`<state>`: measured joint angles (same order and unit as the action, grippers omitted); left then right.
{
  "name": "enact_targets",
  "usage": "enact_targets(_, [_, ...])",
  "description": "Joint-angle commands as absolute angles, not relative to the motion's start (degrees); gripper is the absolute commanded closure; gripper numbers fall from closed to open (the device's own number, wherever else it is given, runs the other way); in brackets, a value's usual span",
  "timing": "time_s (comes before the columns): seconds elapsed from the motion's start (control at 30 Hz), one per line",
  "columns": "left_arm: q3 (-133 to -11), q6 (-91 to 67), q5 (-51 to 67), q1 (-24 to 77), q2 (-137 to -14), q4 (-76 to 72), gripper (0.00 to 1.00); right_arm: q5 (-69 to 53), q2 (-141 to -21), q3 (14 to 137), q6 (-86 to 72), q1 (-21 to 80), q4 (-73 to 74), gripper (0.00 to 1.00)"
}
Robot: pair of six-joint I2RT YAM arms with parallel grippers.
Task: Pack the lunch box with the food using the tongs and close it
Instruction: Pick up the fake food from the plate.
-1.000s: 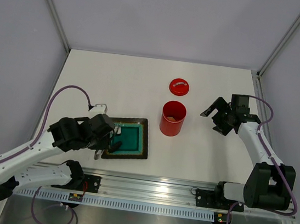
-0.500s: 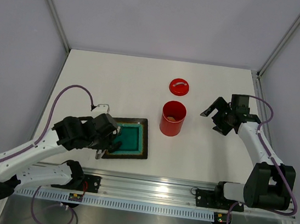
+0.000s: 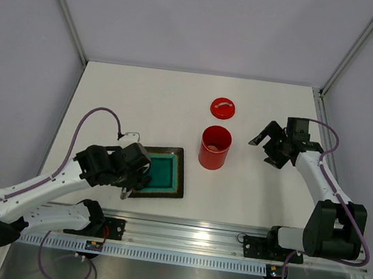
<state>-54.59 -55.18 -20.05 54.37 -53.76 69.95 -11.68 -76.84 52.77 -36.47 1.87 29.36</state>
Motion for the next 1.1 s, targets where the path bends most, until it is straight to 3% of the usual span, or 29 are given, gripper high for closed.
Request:
enact_targets(0.0, [-53.88,-54.67,-20.74,54.32,-54.14,67.42,0.49,-12.75,-76.91,53.00,-36.56,2.29,27.69,0.00])
enact_targets(0.5, [-53.17,-53.09,-22.15,54.32,-57.39,65.56,0.52,-12.74,-76.73,53.17,-36.48,2.20,27.86,0.01])
enact_targets(0.7, [-55.10,-52.91,-22.94,54.32,-56.08,66.88,0.71,-13.09,-77.25,53.61,-36.47,2.20,27.69,0.01])
enact_targets(0.83, [-56.86,-51.68,-22.76,54.32,-55.90,67.50,0.90,-13.10,-77.08,53.96,-36.47,2.37,27.95,0.01])
enact_targets(0.93, [-58.97,-50.36,-22.76,54.32,-55.72,68.11,0.96,-12.92,-76.91,53.96,-36.39,2.37,28.04,0.01])
enact_targets(1.07, [-62.66,-47.21,-21.71,54.32,-55.37,68.12,0.97,-12.75,-76.55,53.53,-36.39,2.37,28.04,0.01])
